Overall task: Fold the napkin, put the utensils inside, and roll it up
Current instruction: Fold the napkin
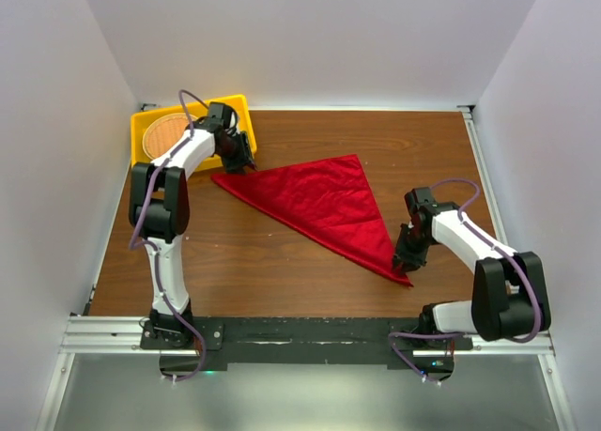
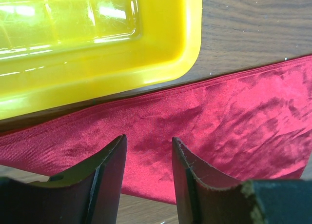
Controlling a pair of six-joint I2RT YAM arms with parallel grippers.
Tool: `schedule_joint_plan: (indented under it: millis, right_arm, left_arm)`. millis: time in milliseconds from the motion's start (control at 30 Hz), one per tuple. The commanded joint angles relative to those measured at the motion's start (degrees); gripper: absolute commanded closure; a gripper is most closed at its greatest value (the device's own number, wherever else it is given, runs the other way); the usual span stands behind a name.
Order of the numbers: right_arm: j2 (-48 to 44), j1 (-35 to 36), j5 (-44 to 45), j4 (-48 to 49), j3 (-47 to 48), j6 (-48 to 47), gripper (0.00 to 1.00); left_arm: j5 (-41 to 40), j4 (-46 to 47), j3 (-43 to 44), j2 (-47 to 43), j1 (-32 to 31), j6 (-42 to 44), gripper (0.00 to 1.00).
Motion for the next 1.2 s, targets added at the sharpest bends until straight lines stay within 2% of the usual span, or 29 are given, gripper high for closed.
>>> schedule_joint_plan:
  millis: [0, 267, 367, 433, 767, 867, 933, 1167]
  right_arm:
    - [1.1, -0.3, 0.0, 2.2, -1.0, 2.6, 0.71]
    - [-2.9, -0.3, 2.1, -2.0, 3.7, 3.3, 0.68]
    - [-1.9, -0.3, 0.6, -1.4, 1.4, 4.8, 0.68]
    - [-0.6, -0.3, 2.6, -2.1, 1.0, 5.3, 0.69]
    - [1.9, -0.2, 3.4, 1.4, -5.2, 9.1, 0.73]
    - [2.7, -0.2, 3.5, 1.1, -5.0, 9.2, 0.76]
    - [0.0, -0.2, 3.5, 0.4, -4.5, 9.4, 0.76]
    - [-7.1, -0.2, 4.3, -4.1, -3.1, 10.2, 0.73]
  left_arm:
    - [0.1, 1.8, 0.5, 0.7, 0.1, 2.1, 0.53]
    - [-0.8, 1.8, 1.1, 0.8, 0.9, 2.8, 0.53]
    - [-1.5, 1.7, 0.7, 1.0, 1.7, 3.0, 0.54]
    - [-2.3, 1.6, 0.5, 1.3, 2.0, 3.9, 0.55]
    - [-9.8, 2.3, -3.4, -1.4, 2.5, 8.6, 0.78]
    - [-12.0, 2.5, -4.2, -2.6, 2.5, 10.0, 0.83]
    - [-12.4, 2.4, -4.4, -2.9, 2.5, 10.8, 0.84]
    - [-14.1, 3.2, -5.8, -3.0, 3.6, 11.5, 0.88]
